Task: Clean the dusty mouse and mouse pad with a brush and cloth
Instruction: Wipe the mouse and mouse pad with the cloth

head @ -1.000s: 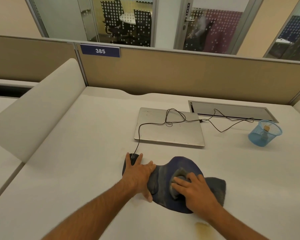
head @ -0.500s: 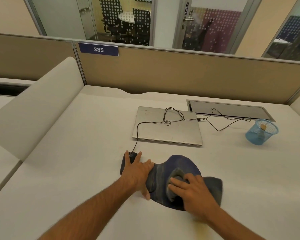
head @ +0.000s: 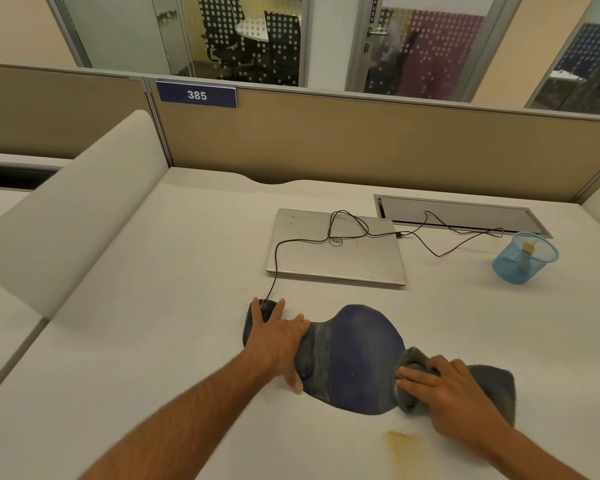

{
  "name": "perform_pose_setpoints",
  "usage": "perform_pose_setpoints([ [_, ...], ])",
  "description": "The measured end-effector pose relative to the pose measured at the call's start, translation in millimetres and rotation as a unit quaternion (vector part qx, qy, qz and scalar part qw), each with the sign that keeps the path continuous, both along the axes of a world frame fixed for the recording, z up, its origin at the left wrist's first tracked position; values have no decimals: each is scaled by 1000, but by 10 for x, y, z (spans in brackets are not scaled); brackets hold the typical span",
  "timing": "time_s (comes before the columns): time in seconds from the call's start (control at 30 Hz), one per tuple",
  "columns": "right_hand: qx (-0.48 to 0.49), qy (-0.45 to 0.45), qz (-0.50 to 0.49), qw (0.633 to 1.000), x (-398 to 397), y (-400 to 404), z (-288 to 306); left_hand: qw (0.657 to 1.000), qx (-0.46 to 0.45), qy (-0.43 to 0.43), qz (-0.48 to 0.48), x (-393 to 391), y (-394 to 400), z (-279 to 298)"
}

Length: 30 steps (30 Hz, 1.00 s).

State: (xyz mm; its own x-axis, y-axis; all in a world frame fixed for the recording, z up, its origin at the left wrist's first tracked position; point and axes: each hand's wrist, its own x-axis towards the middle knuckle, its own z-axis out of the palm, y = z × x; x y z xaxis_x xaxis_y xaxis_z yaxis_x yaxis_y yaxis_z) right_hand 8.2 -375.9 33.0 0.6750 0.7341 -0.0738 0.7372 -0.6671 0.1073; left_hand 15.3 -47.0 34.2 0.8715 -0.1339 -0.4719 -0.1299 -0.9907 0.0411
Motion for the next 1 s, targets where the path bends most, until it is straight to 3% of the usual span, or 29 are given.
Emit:
perform_pose_setpoints([
  [0.17, 86, -34, 87, 992, -125, 645, -41, 1000, 0, 4, 2, -4, -11, 63],
  [0.3, 46, -41, 152, 986, -290, 1186, -121, 1000, 15, 2, 2, -27, -26, 109],
  [0.57, 6, -34, 122, 992, -225, 559, -84, 1000, -15, 4, 9, -45, -12, 96],
  [0.77, 11, 29, 5, 999, -138, 24, 39, 1000, -22, -2, 14, -44, 2, 55],
  [0.87, 157, 108, -129, 973, -135, -139, 138, 999, -37, -4, 22, -55, 13, 40],
  [0.93, 239, 95, -199, 946, -181, -211, 132, 999, -33, -9, 21, -78, 7, 57],
  [1.0, 264, 75, -252, 928, -273, -198, 88, 999, 1, -43, -10, -140, -29, 70],
])
